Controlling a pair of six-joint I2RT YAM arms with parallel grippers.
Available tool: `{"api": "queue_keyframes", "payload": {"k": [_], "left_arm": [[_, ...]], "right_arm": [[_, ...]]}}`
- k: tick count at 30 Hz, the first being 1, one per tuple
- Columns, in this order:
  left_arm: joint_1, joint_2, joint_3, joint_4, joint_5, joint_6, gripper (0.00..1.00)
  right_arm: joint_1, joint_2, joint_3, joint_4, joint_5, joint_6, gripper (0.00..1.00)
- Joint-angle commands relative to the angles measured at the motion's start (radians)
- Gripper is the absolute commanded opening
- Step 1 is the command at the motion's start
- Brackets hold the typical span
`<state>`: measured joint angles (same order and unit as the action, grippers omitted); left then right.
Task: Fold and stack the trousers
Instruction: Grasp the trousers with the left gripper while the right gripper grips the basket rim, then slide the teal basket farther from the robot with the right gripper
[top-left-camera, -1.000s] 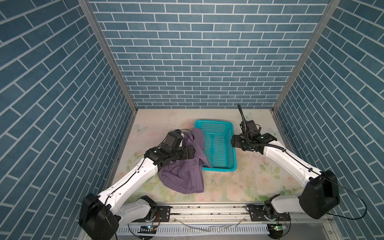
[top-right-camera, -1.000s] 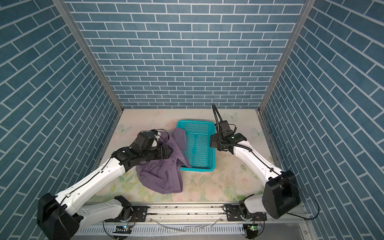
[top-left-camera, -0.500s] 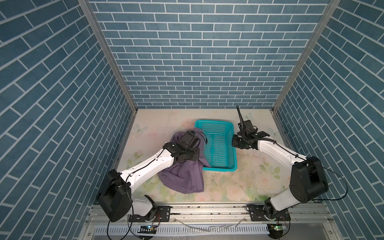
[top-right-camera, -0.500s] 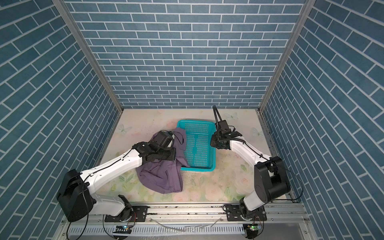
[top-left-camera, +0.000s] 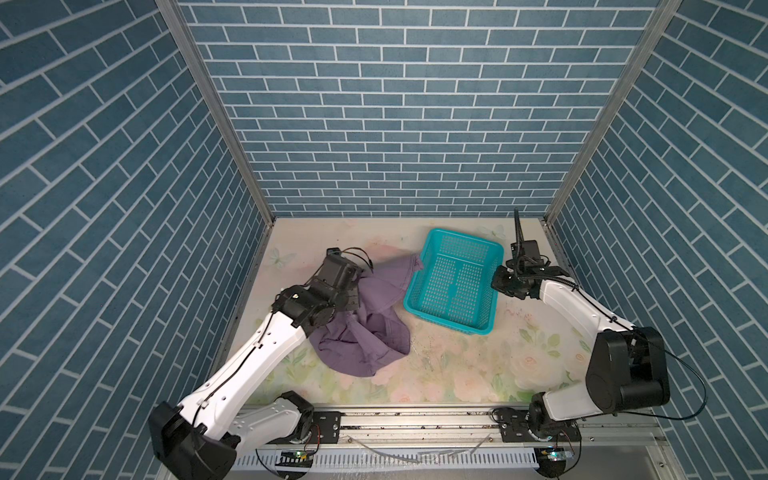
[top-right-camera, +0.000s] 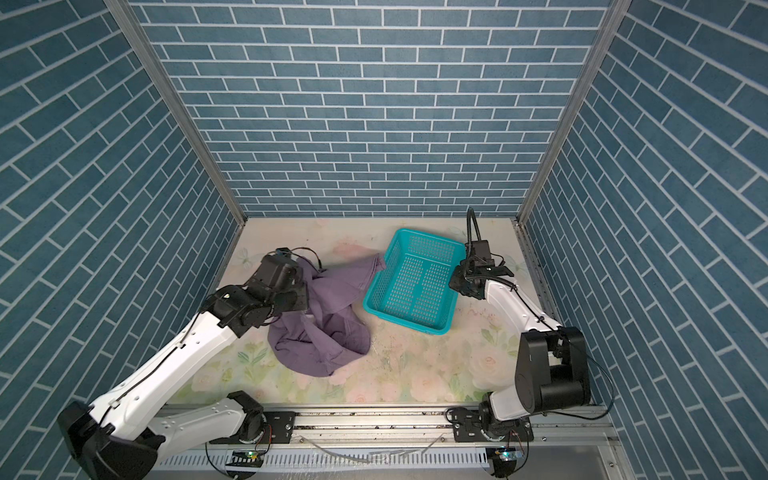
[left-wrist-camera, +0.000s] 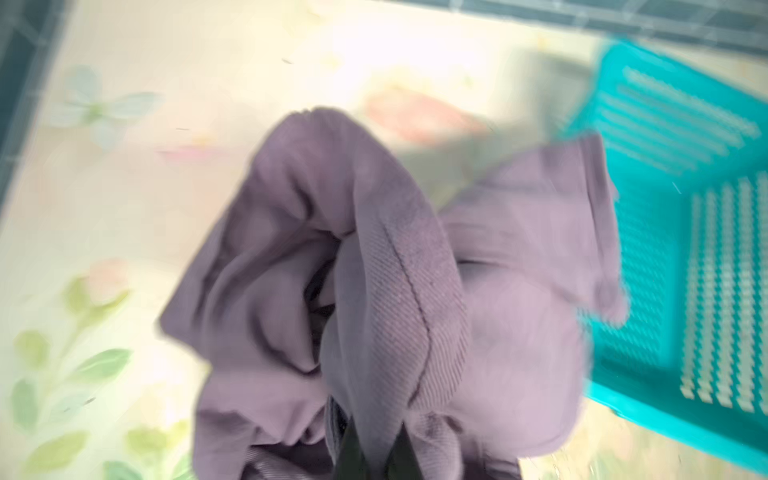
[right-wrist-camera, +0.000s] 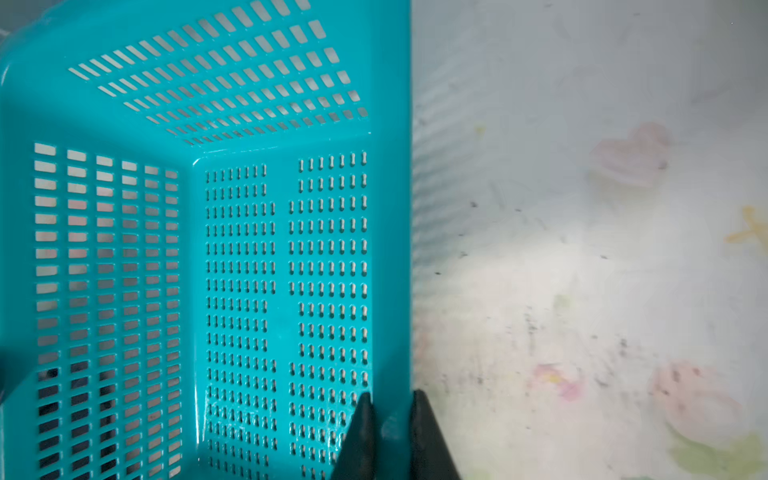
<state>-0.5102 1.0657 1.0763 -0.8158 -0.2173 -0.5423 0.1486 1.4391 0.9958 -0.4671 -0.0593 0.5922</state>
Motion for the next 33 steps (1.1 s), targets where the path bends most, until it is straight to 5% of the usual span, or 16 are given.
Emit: {"api": "queue_keyframes", "payload": {"k": [1,8,18,27,33], "left_arm": [[0.062,-0.091,-0.048,-0.079,-0.056,-0.016,0.00],[0.112,-0.165,-0.137,-0.125,-0.055,-0.069,0.00],[0.114,-0.102,-0.158,-0.040,0.042,-0.094,0.00],[0.114,-0.031,-0.153,0.002,0.096,-0.084,0.00],[0.113,-0.003,-0.156,0.041,0.138,-0.088,0.00]], "right_arm": [[-0.101,-0.073,-0.063,-0.058,0.061,0.022,0.00],[-0.266,-0.152,-0.110,-0.045,0.032,0.063,0.00],[-0.340,-0.201,-0.317,0.240,-0.106,0.372,0.00],[-0.343,-0.233,-0.338,0.331,0.088,0.563,0.00],[-0.341,-0.115,-0.300,0.445,0.121,0.700,0.00]]}}
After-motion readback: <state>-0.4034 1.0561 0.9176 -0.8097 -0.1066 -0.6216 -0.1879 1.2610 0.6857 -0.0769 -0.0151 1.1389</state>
